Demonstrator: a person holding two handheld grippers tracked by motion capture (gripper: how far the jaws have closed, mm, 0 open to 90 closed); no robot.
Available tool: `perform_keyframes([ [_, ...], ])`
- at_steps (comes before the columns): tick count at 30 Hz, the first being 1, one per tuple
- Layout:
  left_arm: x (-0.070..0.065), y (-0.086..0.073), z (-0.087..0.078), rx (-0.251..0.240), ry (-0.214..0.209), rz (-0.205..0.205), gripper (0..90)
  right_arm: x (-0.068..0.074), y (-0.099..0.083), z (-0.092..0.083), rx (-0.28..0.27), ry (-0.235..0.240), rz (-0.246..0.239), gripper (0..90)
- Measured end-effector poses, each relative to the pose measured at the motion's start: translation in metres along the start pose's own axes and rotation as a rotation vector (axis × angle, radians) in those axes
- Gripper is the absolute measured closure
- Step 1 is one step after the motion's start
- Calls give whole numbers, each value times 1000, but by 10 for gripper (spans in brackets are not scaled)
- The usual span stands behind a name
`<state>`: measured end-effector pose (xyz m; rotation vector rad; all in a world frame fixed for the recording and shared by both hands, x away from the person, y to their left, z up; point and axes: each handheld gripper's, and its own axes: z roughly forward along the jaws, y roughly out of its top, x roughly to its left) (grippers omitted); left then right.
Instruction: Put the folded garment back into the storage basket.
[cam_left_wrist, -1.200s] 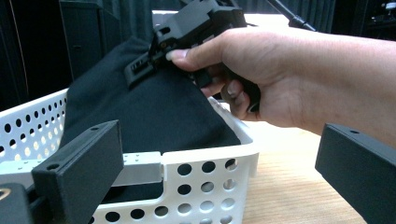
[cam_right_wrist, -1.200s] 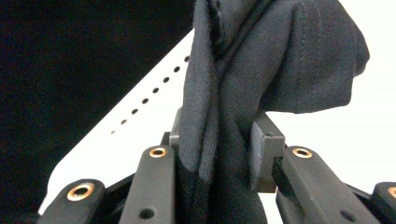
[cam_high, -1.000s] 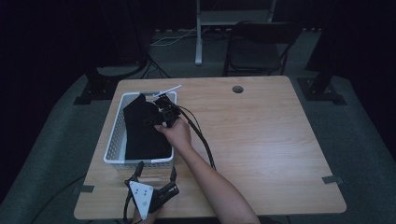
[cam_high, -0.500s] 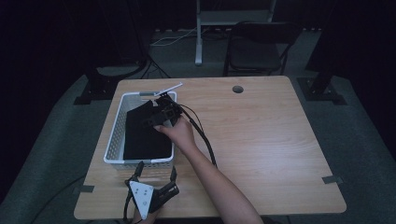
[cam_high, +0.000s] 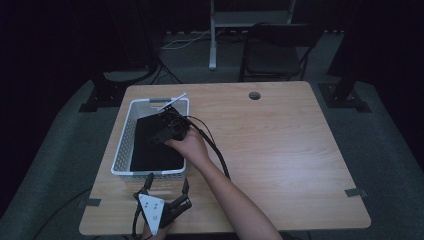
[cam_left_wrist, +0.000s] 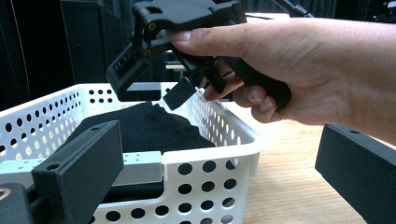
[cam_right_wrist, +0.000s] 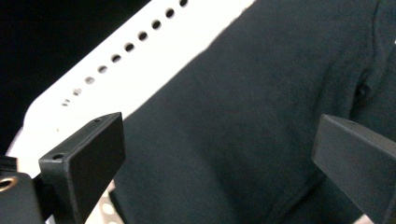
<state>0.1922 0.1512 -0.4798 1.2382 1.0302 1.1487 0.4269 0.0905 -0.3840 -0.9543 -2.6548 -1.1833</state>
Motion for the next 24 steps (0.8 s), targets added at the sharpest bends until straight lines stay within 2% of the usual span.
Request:
perform_keyframes([
  [2,0,0,0,0,0,0,22,0,-2,2,11,4,-8,10],
  [9,0,0,0,-1,0,0,22,1,-5,-4,-23,46,-32,18],
  [15,0,0,0,0,0,0,22,4,-10,-11,-89,36,-51,18],
  [17,0,0,0,-1,0,-1,22,3,-13,-12,-112,62,-64,18],
  [19,0,0,0,-1,0,-2,22,3,-15,-15,-158,81,-82,19],
  [22,0,0,0,-1,0,-2,22,3,-19,-20,-201,76,-94,19],
  [24,0,0,0,-1,0,-2,22,3,-20,-21,-203,75,-101,19],
])
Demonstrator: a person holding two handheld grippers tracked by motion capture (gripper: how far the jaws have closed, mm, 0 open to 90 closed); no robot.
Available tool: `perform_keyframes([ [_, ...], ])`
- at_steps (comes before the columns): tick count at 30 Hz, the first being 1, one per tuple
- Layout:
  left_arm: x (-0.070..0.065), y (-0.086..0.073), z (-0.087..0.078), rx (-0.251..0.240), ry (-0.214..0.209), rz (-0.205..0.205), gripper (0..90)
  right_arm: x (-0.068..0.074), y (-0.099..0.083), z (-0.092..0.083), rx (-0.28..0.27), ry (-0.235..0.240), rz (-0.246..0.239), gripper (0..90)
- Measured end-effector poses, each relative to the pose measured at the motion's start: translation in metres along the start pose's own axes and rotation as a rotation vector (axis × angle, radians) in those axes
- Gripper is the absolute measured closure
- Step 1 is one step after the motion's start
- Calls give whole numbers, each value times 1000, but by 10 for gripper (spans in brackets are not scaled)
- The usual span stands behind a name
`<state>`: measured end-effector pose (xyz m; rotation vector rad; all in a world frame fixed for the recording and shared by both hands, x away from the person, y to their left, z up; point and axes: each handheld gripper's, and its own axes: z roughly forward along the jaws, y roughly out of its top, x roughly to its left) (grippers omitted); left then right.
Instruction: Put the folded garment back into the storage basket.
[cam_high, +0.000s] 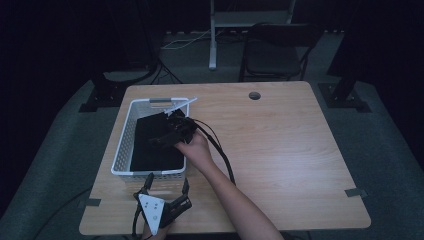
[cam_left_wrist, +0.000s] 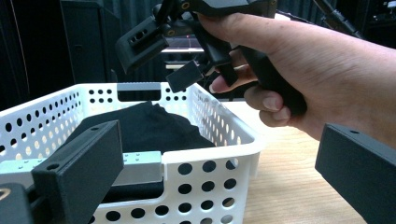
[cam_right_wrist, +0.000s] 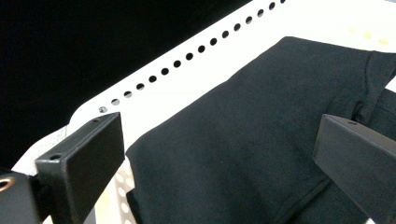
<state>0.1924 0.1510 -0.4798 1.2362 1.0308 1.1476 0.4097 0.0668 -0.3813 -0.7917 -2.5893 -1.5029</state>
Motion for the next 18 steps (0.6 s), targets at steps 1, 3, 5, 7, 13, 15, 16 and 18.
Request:
perform_keyframes([
  [1,0,0,0,0,0,0,22,0,-1,-1,-4,1,-5,19],
  [3,0,0,0,0,0,0,22,2,-2,-1,3,4,-9,18],
  [5,0,0,0,0,0,0,22,3,-3,-2,10,15,-16,18],
  [7,0,0,0,-1,0,1,22,6,-3,-3,17,0,-34,18],
  [13,0,0,0,0,0,0,22,7,-4,-13,1,-12,-44,19],
  [15,0,0,0,-1,0,0,22,8,-4,-16,3,-23,-49,19],
  [16,0,0,0,0,0,0,22,8,-5,-17,1,-21,-51,19],
  [18,0,0,0,0,0,0,23,8,-5,-20,-1,-27,-48,19],
])
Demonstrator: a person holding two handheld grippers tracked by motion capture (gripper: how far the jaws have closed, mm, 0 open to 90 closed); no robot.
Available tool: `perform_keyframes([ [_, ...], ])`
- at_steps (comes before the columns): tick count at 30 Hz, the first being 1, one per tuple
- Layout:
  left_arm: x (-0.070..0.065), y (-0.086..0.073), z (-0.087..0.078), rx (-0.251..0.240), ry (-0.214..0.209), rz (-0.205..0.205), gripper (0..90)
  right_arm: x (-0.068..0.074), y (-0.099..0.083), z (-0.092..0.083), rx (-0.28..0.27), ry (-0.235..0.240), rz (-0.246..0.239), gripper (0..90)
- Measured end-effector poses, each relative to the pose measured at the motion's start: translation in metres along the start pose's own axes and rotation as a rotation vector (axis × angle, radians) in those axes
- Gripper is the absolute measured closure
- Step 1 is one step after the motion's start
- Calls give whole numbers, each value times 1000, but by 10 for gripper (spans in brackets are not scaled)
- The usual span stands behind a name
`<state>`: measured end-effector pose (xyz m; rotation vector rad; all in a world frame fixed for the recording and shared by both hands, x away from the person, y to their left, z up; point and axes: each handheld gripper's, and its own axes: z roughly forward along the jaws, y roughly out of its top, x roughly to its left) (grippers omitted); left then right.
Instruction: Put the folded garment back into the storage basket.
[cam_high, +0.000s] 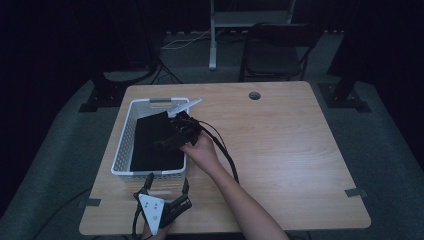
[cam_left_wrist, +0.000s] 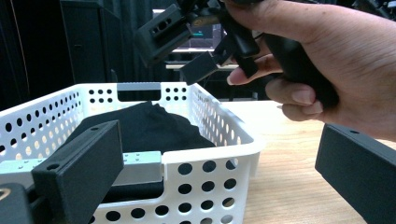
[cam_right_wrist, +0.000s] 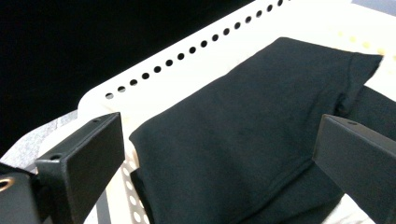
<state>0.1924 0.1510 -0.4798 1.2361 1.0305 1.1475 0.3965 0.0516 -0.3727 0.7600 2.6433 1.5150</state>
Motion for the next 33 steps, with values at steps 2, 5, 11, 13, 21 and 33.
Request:
perform_keyframes([
  [2,0,0,0,0,0,0,22,0,-1,-3,-5,0,-2,19],
  [5,0,0,0,2,1,1,22,-1,-2,-5,-4,1,-1,19],
  [11,0,0,0,0,0,0,22,2,-4,-11,-4,-8,-15,19],
  [13,0,0,0,0,0,0,22,2,-6,-14,-5,-7,-16,19],
  [21,0,0,0,1,1,-1,22,2,-12,-28,-26,-34,-16,38],
  [33,0,0,0,2,1,2,22,-3,-24,-47,-43,-63,-6,37],
])
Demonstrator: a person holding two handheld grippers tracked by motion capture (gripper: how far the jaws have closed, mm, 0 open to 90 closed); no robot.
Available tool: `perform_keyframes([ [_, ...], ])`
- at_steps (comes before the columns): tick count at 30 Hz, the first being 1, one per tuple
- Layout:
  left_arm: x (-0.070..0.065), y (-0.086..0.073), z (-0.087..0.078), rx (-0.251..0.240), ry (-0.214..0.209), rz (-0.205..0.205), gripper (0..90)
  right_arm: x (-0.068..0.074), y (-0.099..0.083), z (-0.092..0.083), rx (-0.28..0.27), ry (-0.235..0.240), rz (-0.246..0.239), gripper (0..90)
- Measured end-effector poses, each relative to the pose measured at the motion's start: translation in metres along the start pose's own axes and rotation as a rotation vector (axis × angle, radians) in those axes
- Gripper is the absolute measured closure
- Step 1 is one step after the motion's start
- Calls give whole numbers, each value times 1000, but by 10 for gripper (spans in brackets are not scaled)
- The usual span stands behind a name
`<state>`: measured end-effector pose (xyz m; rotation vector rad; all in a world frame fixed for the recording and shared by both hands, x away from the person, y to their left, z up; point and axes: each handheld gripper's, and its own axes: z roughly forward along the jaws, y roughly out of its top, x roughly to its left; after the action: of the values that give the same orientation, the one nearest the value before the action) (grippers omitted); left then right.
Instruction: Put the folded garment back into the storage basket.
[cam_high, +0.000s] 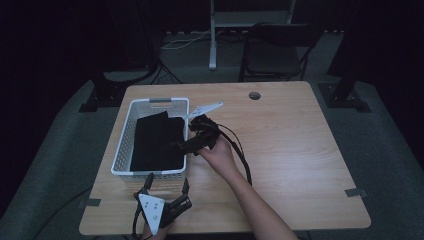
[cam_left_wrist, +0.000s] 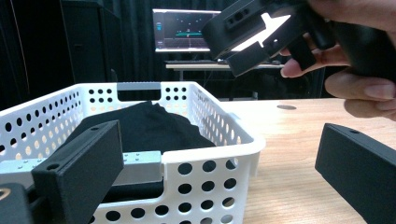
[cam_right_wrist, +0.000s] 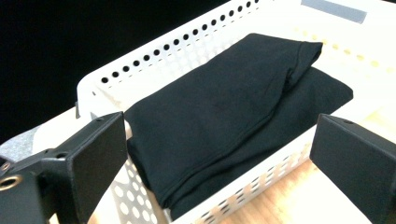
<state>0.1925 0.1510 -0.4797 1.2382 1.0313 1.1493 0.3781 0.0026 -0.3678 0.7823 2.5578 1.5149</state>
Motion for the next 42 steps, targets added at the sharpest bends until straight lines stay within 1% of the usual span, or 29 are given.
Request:
perform_keyframes([
  [2,0,0,0,0,0,-2,22,0,-2,-3,-4,-21,-3,37],
  [4,0,0,0,0,0,-2,22,-1,-3,-6,-8,-7,6,37],
  [5,0,0,0,-1,0,-2,22,-1,-4,-8,-12,-9,13,37],
  [9,0,0,0,1,0,0,22,0,-7,-17,-15,-9,12,37],
  [11,0,0,0,0,0,0,22,0,-8,-21,-18,-19,14,37],
  [13,0,0,0,1,0,0,22,-1,-9,-25,-18,-18,14,37],
  [14,0,0,0,1,0,0,22,-1,-9,-27,-19,-31,12,37],
  [15,0,0,0,0,0,-1,22,-1,-10,-28,-20,-32,13,37],
  [16,0,0,0,0,0,0,22,-2,-11,-30,-18,-29,15,37],
  [17,0,0,0,-1,0,-1,22,-2,-12,-31,-15,-38,15,37],
  [19,0,0,0,-2,-1,-2,22,-2,-13,-33,-9,-38,17,37],
  [21,0,0,0,-1,0,-1,22,-1,-15,-35,-5,-54,12,37],
  [28,0,0,0,0,0,0,22,-3,-19,-46,-17,-67,18,37],
  [32,0,0,0,0,-1,-1,22,-1,-22,-49,-25,-65,21,37],
  [35,0,0,0,0,0,-1,22,0,-25,-51,-29,-80,13,36],
  [42,0,0,0,0,1,2,22,-3,-34,-64,-29,-98,22,37],
])
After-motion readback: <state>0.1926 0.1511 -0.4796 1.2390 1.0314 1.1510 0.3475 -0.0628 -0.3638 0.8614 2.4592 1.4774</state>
